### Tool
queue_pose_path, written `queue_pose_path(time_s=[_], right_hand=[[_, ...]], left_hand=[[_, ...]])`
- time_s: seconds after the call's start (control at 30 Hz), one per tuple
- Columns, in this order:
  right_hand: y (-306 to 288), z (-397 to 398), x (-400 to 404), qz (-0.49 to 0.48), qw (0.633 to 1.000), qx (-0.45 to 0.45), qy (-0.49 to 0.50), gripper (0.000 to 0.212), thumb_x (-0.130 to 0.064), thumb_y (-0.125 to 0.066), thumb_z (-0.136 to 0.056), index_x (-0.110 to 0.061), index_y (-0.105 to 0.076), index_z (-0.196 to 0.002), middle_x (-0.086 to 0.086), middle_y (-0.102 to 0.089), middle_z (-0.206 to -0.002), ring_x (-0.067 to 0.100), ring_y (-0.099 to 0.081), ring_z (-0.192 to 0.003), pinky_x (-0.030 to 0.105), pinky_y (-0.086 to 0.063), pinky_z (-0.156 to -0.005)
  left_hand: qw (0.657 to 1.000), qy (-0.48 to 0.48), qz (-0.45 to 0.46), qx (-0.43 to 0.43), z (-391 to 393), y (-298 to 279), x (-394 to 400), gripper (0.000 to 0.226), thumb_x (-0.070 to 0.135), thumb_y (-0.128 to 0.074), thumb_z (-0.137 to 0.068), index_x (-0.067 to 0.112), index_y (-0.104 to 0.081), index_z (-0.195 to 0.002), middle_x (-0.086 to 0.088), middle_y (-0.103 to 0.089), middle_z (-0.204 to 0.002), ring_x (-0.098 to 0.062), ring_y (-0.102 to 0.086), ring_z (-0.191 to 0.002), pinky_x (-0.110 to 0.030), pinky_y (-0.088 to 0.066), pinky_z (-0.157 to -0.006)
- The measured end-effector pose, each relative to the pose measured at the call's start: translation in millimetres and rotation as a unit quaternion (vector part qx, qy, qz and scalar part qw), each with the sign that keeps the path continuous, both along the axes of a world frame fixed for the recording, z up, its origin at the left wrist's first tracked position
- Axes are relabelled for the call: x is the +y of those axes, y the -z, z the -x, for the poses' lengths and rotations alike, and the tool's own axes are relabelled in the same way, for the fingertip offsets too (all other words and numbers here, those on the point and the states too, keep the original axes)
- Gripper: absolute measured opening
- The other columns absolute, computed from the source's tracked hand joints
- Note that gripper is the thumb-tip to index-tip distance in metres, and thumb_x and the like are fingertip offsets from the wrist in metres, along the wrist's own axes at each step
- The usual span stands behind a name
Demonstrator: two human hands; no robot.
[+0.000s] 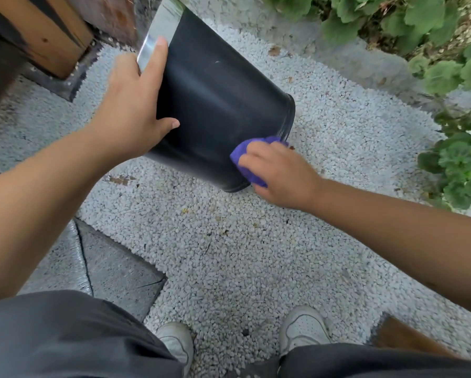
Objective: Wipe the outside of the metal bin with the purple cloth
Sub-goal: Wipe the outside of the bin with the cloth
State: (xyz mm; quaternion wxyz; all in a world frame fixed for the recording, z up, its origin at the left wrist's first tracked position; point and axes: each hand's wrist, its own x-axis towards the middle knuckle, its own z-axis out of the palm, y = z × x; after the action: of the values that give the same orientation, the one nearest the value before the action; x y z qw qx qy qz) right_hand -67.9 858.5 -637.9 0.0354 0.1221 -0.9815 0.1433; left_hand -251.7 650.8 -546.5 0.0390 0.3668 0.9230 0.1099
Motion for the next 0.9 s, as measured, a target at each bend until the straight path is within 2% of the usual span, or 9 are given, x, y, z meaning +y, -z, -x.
queue_pose_path(time_s=[0.1, 0.2, 0.3, 0.37, 0.47, 0.53, 0.6, 0.77, 0.9], right_hand=[[12, -8, -22, -0.059, 0.997, -0.035, -0.041, 0.041, -0.012, -0.07, -0.072, -0.016, -0.058, -0.111, 0.002, -0.056, -0.108, 0.026, -0.05, -0.078, 0.033, -0.042, -0.049], [18, -8, -25, -0.097, 0.992, -0.042, -0.062, 0.037, -0.008, -0.069, -0.072, -0.016, -0.06, -0.108, -0.001, -0.057, -0.107, 0.023, -0.05, -0.075, 0.028, -0.03, -0.046], [22, -8, -25, -0.066, 0.993, -0.076, -0.057, 0.038, -0.006, -0.067, -0.076, -0.017, -0.058, -0.111, 0.0, -0.055, -0.114, 0.025, -0.05, -0.08, 0.032, -0.039, -0.049], [23, -7, -24, -0.04, 0.991, -0.108, -0.063, 0.039, -0.008, -0.065, -0.078, -0.018, -0.055, -0.115, -0.001, -0.051, -0.118, 0.025, -0.05, -0.089, 0.036, -0.046, -0.057], [18, -7, -19, 0.122, 0.981, -0.151, -0.015, 0.035, -0.011, -0.064, -0.075, -0.021, -0.058, -0.108, -0.002, -0.05, -0.111, 0.019, -0.053, -0.097, 0.036, -0.05, -0.076], [12, -8, -10, 0.264, 0.952, -0.126, 0.084, 0.038, -0.018, -0.069, -0.07, -0.028, -0.059, -0.105, -0.005, -0.053, -0.107, 0.008, -0.053, -0.096, 0.022, -0.046, -0.083], [3, -6, 4, 0.377, 0.898, -0.116, 0.193, 0.039, -0.028, -0.072, -0.065, -0.039, -0.06, -0.101, -0.01, -0.058, -0.103, -0.003, -0.056, -0.087, 0.009, -0.042, -0.076], [-14, 9, 61, 0.665, 0.655, -0.104, 0.343, 0.038, -0.007, -0.069, -0.067, -0.023, -0.062, -0.101, 0.004, -0.062, -0.094, 0.011, -0.062, -0.074, 0.028, -0.052, -0.071], [-23, 22, 94, 0.742, 0.558, -0.013, 0.372, 0.035, -0.005, -0.062, -0.073, -0.01, -0.054, -0.107, 0.009, -0.061, -0.098, 0.013, -0.066, -0.076, 0.028, -0.053, -0.07]], left_hand=[[1.0, 0.012, 0.005, 0.009, 0, -1, 5, 0.111, 0.023, -0.085, -0.077, 0.017, -0.008, -0.157, -0.027, -0.036, -0.125, -0.043, -0.04, -0.112, -0.048, -0.039, -0.097], [0.999, 0.033, -0.007, 0.001, 0, -3, 5, 0.111, 0.02, -0.084, -0.077, 0.014, -0.009, -0.158, -0.027, -0.035, -0.133, -0.039, -0.038, -0.122, -0.039, -0.035, -0.102], [0.994, 0.032, -0.075, -0.074, 8, -5, -1, 0.111, 0.021, -0.082, -0.08, 0.019, -0.004, -0.159, -0.008, -0.035, -0.152, -0.012, -0.032, -0.135, -0.008, -0.022, -0.102], [0.981, -0.007, -0.134, -0.144, 9, -5, -11, 0.101, 0.022, -0.08, -0.082, 0.021, -0.012, -0.157, 0.007, -0.044, -0.149, 0.01, -0.04, -0.127, 0.002, -0.025, -0.096], [0.981, -0.078, -0.089, -0.155, 0, 13, -36, 0.058, 0.025, -0.079, -0.081, 0.027, -0.045, -0.128, 0.007, -0.061, -0.111, -0.013, -0.061, -0.101, -0.027, -0.043, -0.084], [0.982, -0.115, -0.058, -0.14, -5, 28, -48, 0.044, 0.028, -0.08, -0.08, 0.028, -0.047, -0.109, 0.007, -0.059, -0.102, -0.021, -0.059, -0.095, -0.035, -0.042, -0.078], [0.977, -0.148, -0.068, -0.134, -1, 34, -52, 0.035, 0.029, -0.08, -0.08, 0.032, -0.047, -0.092, 0.008, -0.059, -0.091, -0.018, -0.059, -0.085, -0.029, -0.04, -0.069], [0.959, -0.165, -0.125, -0.194, 4, 29, -36, 0.035, 0.027, -0.079, -0.082, 0.033, -0.047, -0.071, 0.011, -0.055, -0.069, 0.002, -0.048, -0.054, -0.015, -0.035, -0.05], [0.956, -0.141, -0.167, -0.195, -5, 4, -20, 0.032, 0.019, -0.074, -0.087, 0.028, -0.048, -0.071, 0.009, -0.061, -0.067, 0.012, -0.049, -0.044, -0.005, -0.032, -0.041]])
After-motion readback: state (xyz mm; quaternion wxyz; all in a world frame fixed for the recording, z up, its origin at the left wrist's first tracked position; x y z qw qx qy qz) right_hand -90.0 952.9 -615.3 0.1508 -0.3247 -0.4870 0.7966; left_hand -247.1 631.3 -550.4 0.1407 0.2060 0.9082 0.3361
